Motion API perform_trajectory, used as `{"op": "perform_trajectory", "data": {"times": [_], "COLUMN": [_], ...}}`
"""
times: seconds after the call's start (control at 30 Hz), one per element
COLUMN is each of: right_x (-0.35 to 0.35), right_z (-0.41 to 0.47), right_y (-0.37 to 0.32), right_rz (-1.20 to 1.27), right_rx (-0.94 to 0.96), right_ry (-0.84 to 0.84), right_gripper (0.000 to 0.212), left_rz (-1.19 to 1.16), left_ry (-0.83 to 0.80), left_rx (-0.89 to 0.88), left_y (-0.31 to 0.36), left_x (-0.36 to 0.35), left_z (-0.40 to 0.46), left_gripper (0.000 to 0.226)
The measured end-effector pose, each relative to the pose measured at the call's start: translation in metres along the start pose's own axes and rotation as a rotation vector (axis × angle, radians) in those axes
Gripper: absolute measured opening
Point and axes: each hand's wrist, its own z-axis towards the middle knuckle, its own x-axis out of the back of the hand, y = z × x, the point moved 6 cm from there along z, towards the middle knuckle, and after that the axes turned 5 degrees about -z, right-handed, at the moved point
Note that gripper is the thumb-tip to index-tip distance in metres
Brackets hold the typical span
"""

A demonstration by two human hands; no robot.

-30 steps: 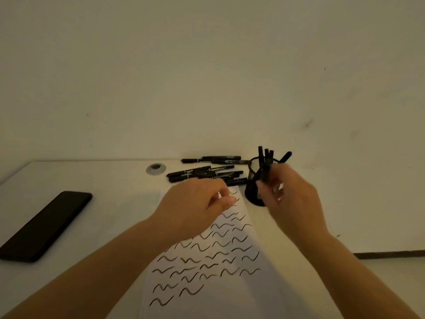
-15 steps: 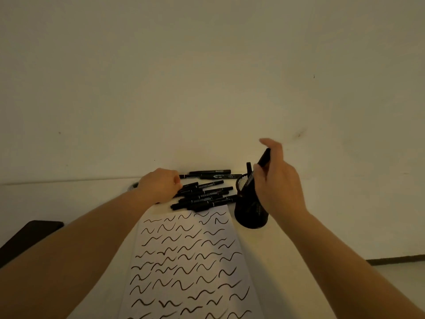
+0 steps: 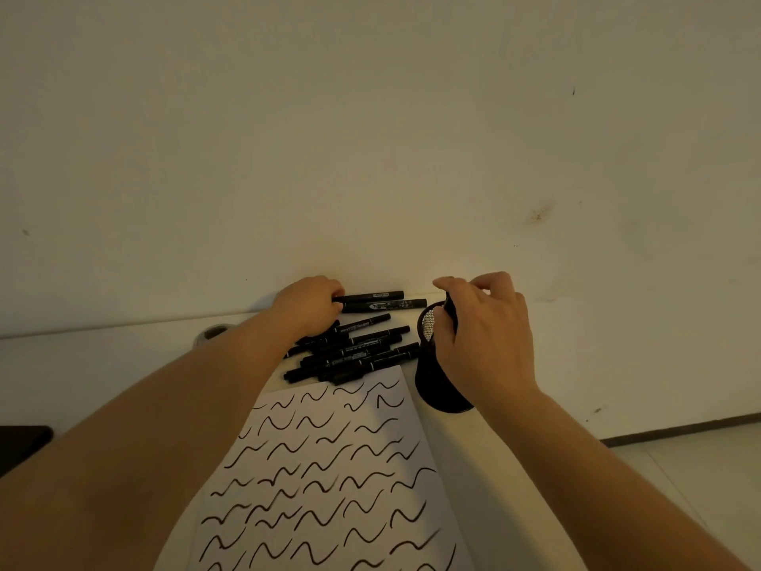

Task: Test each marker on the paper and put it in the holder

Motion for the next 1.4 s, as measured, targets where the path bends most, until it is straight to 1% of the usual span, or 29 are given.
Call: {"op": "perform_trajectory", "data": {"times": [0.07,0.17,0.27,0.4,0.5,0.57,0.63,0.7,0.73,0.83,0.9,0.97,1.0,1.07,1.17,1.23,1.27,1.33,1.4], "right_x": [-0.007,-0.008,-0.006,-0.007,-0.008,-0.01,-0.011,-0.007,-0.002,0.02,0.035,0.041,0.041,0.037,0.018,0.006,0.002,-0.002,-0.001], "right_z": [0.0,0.0,-0.001,-0.002,-0.003,-0.004,-0.005,-0.007,-0.008,-0.012,-0.019,-0.031,-0.037,-0.049,-0.069,-0.082,-0.089,-0.102,-0.115], "right_y": [0.003,0.003,0.005,0.006,0.007,0.008,0.008,0.006,0.004,-0.004,-0.015,-0.026,-0.031,-0.036,-0.038,-0.041,-0.043,-0.049,-0.059], "right_rz": [-0.037,-0.082,-0.067,-0.048,-0.023,-0.013,-0.008,0.001,0.001,0.026,0.071,0.147,0.193,0.301,0.536,0.718,0.816,0.998,1.177], "right_rx": [0.023,0.079,0.064,0.045,0.039,0.04,0.046,0.063,0.073,0.126,0.231,0.317,0.319,0.213,-0.093,-0.294,-0.386,-0.532,-0.595], "right_ry": [-0.035,-0.024,-0.011,-0.017,-0.041,-0.092,-0.138,-0.143,-0.127,-0.018,0.047,0.024,-0.015,-0.132,-0.37,-0.496,-0.532,-0.573,-0.599], "right_gripper": [0.024,0.017,0.019,0.017,0.016,0.013,0.014,0.016,0.018,0.018,0.016,0.014,0.014,0.014,0.015,0.012,0.01,0.015,0.016], "left_rz": [0.023,0.051,0.019,0.027,0.05,0.1,0.195,0.272,0.273,0.133,0.032,-0.025,-0.044,-0.083,-0.177,-0.279,-0.315,-0.344,-0.354], "left_ry": [0.019,0.1,0.155,0.144,0.127,0.125,0.123,0.146,0.169,0.216,0.234,0.275,0.296,0.341,0.427,0.422,0.402,0.355,0.309], "left_rx": [-0.019,-0.036,-0.04,-0.114,-0.086,-0.074,-0.099,-0.111,-0.099,-0.025,0.022,0.051,0.06,0.064,0.059,0.032,0.016,-0.025,-0.076], "left_y": [0.002,0.002,0.001,0.008,0.01,0.011,0.014,0.014,0.012,0.007,0.006,0.007,0.009,0.014,0.022,0.028,0.032,0.039,0.046], "left_x": [-0.008,-0.015,-0.016,-0.021,-0.022,-0.021,-0.02,-0.018,-0.014,0.001,0.01,0.021,0.026,0.035,0.046,0.047,0.046,0.041,0.035], "left_z": [0.004,0.008,0.01,0.012,0.015,0.014,0.011,0.004,0.0,-0.015,-0.03,-0.052,-0.065,-0.094,-0.144,-0.176,-0.191,-0.218,-0.242], "left_gripper": [0.032,0.033,0.031,0.031,0.032,0.032,0.033,0.033,0.033,0.031,0.029,0.027,0.026,0.024,0.022,0.022,0.021,0.019,0.014]}}
